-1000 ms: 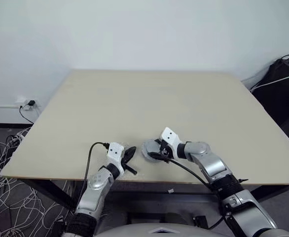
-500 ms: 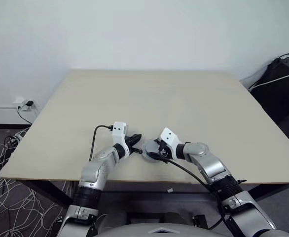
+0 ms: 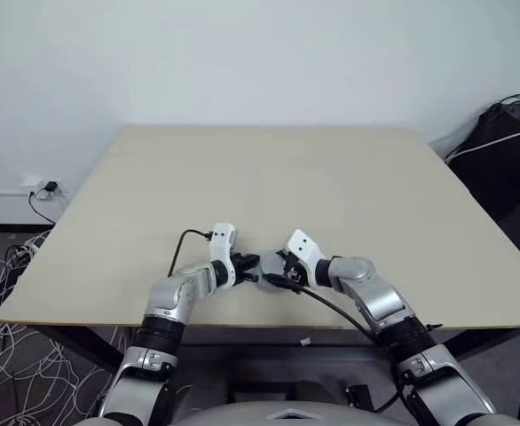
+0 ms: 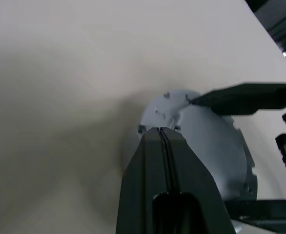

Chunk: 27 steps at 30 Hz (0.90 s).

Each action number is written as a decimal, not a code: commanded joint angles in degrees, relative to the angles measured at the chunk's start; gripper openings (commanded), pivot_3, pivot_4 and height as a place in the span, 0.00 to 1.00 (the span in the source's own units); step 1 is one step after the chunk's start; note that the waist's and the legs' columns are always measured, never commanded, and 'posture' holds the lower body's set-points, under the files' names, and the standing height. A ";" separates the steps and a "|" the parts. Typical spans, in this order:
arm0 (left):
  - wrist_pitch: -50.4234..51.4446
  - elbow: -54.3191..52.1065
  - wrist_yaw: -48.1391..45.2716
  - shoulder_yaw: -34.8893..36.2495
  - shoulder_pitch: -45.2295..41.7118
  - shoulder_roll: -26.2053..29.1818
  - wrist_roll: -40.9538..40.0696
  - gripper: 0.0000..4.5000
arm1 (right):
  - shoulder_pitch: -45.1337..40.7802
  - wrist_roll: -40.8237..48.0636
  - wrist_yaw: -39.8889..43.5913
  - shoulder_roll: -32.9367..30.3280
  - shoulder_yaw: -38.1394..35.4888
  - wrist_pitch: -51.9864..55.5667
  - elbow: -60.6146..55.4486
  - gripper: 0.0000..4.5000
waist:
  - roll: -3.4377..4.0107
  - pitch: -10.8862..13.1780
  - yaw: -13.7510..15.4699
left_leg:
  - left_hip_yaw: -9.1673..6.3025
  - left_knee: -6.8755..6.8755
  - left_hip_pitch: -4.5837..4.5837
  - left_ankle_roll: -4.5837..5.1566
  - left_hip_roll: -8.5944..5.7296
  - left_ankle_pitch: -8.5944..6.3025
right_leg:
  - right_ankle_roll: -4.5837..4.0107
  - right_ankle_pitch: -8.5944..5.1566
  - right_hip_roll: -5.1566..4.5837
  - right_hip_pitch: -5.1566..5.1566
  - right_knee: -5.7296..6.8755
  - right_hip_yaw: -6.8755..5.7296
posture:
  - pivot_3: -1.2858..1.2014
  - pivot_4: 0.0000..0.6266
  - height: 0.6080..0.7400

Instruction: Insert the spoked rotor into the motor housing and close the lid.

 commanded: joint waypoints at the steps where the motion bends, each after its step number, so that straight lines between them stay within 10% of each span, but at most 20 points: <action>1: 1.07 -0.17 -0.91 -1.37 -1.62 0.68 1.01 0.00 | 0.78 -2.04 -0.97 -0.65 0.36 2.01 2.33 0.73 | 0.01 -0.01 0.01 | 0.00 0.00 0.00 0.00 0.00 0.00 | 0.00 0.00 0.00 0.00 0.00 0.00 | 0.52 0.00 1.00; 10: 2.55 0.54 -2.47 -3.23 -0.98 1.44 2.44 0.00 | 1.20 -1.15 -0.70 -0.12 -0.01 2.16 1.41 0.73 | -0.03 -0.09 -0.01 | 0.00 -0.02 0.00 0.00 0.00 0.00 | 0.00 0.00 -0.02 0.00 0.00 0.01 | 0.52 0.00 1.00; 14: 2.53 0.59 -2.60 -3.11 -0.87 1.22 2.60 0.00 | 1.61 0.13 -0.41 0.34 -1.17 2.50 -0.13 1.00 | -0.07 -0.13 0.00 | -0.01 -0.03 0.00 0.00 0.00 0.00 | 0.00 0.00 -0.03 0.01 -0.02 0.01 | 0.52 0.00 1.00; 27: 1.97 0.66 -3.10 -3.40 -0.58 0.85 3.02 0.00 | 4.97 6.74 3.45 -3.23 -6.12 8.14 -16.06 1.00 | -0.09 -0.10 0.19 | -0.01 -0.15 -0.21 0.05 -0.01 -0.04 | -0.01 0.00 -0.05 -0.18 -0.17 0.02 | 0.52 0.00 1.00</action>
